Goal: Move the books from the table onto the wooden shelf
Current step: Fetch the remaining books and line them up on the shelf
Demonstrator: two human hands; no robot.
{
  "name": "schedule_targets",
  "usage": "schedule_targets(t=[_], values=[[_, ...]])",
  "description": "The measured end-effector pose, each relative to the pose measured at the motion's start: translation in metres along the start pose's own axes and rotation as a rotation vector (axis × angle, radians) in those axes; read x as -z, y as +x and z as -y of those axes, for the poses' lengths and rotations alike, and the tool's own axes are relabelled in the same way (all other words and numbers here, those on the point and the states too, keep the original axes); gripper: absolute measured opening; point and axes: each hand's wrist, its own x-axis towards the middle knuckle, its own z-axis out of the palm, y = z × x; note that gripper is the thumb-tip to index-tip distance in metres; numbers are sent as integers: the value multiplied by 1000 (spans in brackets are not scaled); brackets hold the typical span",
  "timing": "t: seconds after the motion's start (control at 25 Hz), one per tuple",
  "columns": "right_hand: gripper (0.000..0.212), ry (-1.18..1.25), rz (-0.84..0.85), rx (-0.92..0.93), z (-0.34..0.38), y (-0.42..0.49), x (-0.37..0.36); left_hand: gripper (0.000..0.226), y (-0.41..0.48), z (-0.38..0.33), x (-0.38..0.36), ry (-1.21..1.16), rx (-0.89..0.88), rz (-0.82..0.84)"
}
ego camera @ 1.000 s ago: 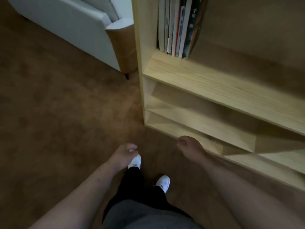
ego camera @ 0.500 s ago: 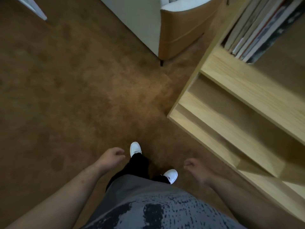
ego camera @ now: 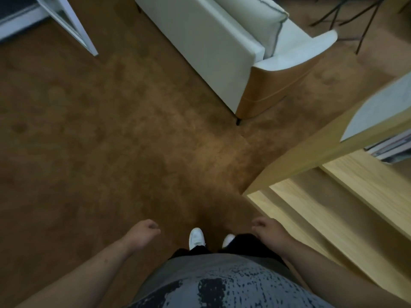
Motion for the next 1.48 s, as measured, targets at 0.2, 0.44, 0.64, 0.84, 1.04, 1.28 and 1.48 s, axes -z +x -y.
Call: schedule_targets(t=[0.2,0.44,0.64,0.84,1.04,1.28,1.48], values=[[18,208,-47,-14,69,40,9,36,23,-16,39,-107,28,-33],[21,159,59,19,146,119,28,25,58,-62,73,-303,103,-71],[14,125,72,-65,205,171,76,31,103,-130,151,-116,58,-129],[21,86,14,-136,227,205,131,32,151,-223,205,11,-1,-148],[10,293,-38,-252,222,220,167,27,191,-333,228,20,-50,-74],[12,341,-39,-420,215,237,200,29,256,-474,245,247,-202,31],[30,338,-86,-494,239,264,263,31,310,-605,268,483,-322,128]])
